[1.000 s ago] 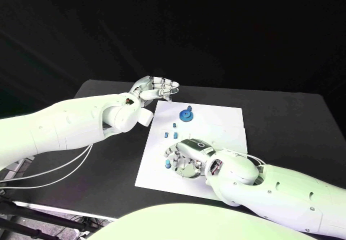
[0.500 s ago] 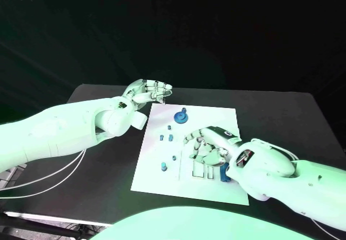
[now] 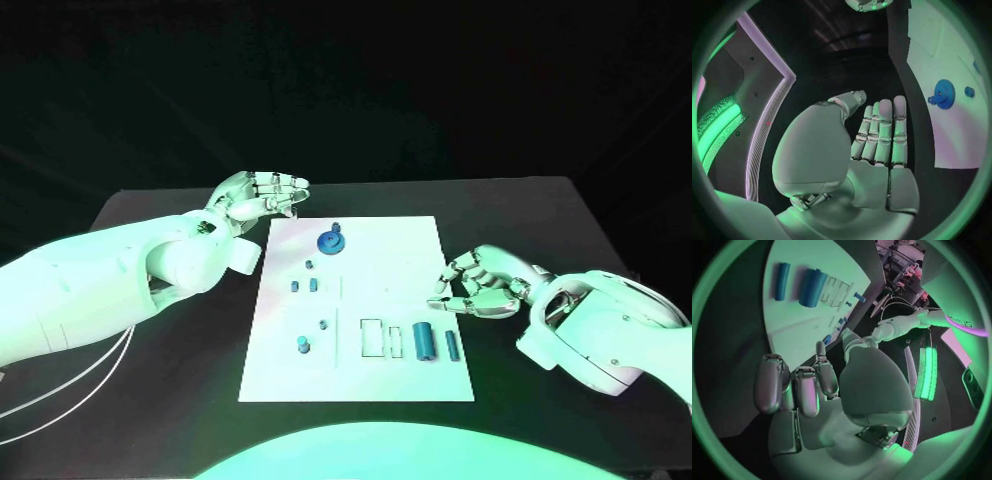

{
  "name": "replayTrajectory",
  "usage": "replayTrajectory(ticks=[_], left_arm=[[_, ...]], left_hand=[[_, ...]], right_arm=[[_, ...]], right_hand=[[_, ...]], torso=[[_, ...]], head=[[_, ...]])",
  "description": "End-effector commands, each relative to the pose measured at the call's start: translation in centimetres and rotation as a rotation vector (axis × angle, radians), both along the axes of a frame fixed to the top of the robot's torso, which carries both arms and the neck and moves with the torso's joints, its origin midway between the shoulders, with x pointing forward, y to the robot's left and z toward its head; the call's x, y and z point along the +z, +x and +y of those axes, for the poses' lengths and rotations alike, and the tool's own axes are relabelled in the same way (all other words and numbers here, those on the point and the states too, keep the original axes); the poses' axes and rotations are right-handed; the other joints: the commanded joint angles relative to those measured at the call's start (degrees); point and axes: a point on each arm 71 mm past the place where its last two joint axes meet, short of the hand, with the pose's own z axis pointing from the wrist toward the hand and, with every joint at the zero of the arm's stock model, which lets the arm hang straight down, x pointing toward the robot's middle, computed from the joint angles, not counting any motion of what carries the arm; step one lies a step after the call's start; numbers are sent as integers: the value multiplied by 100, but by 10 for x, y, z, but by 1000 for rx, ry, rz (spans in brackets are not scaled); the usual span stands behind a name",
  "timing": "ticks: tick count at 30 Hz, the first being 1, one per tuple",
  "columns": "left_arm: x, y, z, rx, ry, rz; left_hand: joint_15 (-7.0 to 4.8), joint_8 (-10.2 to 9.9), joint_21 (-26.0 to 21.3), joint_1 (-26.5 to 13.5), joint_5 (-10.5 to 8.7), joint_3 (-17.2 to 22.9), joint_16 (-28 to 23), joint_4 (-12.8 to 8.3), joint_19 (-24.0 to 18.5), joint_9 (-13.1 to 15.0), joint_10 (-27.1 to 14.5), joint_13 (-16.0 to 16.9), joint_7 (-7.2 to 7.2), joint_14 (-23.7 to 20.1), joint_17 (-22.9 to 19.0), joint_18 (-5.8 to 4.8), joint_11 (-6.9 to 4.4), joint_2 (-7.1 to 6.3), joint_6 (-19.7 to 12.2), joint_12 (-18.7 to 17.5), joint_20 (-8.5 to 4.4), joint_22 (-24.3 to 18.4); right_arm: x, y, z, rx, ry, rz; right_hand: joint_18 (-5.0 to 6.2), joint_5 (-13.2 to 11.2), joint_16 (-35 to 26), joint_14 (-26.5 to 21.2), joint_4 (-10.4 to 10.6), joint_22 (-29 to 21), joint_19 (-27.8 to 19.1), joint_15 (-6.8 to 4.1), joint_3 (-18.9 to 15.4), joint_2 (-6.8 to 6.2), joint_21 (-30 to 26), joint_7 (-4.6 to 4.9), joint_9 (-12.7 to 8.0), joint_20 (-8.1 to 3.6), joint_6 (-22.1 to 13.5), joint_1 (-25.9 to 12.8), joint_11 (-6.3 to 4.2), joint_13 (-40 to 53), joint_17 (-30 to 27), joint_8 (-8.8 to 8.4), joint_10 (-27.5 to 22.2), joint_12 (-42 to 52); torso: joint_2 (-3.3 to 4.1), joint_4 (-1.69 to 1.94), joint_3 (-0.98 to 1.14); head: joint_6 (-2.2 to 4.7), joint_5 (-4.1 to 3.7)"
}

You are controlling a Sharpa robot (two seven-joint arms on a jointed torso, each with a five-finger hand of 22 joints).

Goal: Assemble the parts on the task board

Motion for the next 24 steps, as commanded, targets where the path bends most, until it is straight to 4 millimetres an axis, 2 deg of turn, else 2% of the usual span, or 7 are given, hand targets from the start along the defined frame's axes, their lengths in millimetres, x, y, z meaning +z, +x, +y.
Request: replayTrajectory(ticks=[1, 3, 9, 12, 17, 24], left_arm=[[1, -1, -3, -14, -17, -5], [1, -1, -3, -15, -17, -4], [1, -1, -3, -17, -18, -3], [1, -1, -3, -17, -18, -3], [1, -2, -3, -16, -18, -3], [1, -2, -2, -16, -18, -1]], left_hand=[[8, 36, -39, -37, 6, -21, -26, 4, -2, 8, -29, -2, -17, -41, -5, 71, 10, 40, -36, 37, 36, -5], [8, 36, -39, -37, 6, -21, -26, 4, -2, 8, -29, -2, -17, -41, -5, 71, 10, 40, -36, 37, 36, -5], [8, 36, -39, -37, 6, -21, -26, 4, -2, 8, -29, -2, -17, -41, -5, 71, 10, 40, -36, 37, 36, -5], [10, 39, -49, -46, 7, -27, -25, 11, -3, 8, -35, -2, -17, -44, -7, 71, 11, 40, -41, 44, 39, -10], [10, 39, -49, -46, 7, -27, -25, 11, -3, 8, -35, -2, -17, -44, -7, 71, 11, 40, -41, 44, 39, -10], [10, 39, -49, -46, 7, -27, -25, 11, -3, 8, -35, -2, -17, -44, -7, 71, 11, 40, -41, 44, 39, -10]], right_arm=[[-8, -9, -5, -32, -59, 70], [-11, -13, -7, -45, -84, 70], [-21, -19, -4, -66, -131, 71], [-27, -21, 0, -67, -147, 79], [-35, -24, 6, -61, -161, 94], [-44, -24, 14, -43, -183, 113]], right_hand=[[-102, -5, 53, 468, 5, 1124, 180, -27, -184, 96, 111, -17, 10, 11, -20, 14, -4, 187, 742, 53, 88, 125], [-107, -2, 75, 478, 6, 1132, 190, -29, -298, 131, 146, -23, 12, 10, -12, 13, -7, 279, 797, 77, 133, 185], [-117, 5, 113, 493, 15, 1145, 207, -34, -633, 203, 213, -34, 10, 6, 4, -35, -15, 375, 896, 133, 167, 235], [-123, 11, 127, 499, 18, 1152, 214, -38, -837, 244, 247, -44, 9, 4, 21, -89, -22, 436, 934, 169, 196, 266], [-125, 15, 136, 503, 20, 1155, 218, -43, -948, 270, 263, -53, 11, 1, 43, -130, -29, 464, 958, 198, 210, 278], [-126, 17, 141, 505, 22, 1157, 219, -46, -1005, 294, 270, -58, 12, -2, 54, -162, -34, 486, 972, 214, 221, 289]], torso=[[-15, -46, 0], [-22, -55, -3], [-4, -19, -5], [-4, -18, -11], [-1, -23, -16], [-6, -28, -10]], head=[[-11, -62], [-14, -56], [-32, -81], [-41, -77], [-52, -63], [-61, -44]])
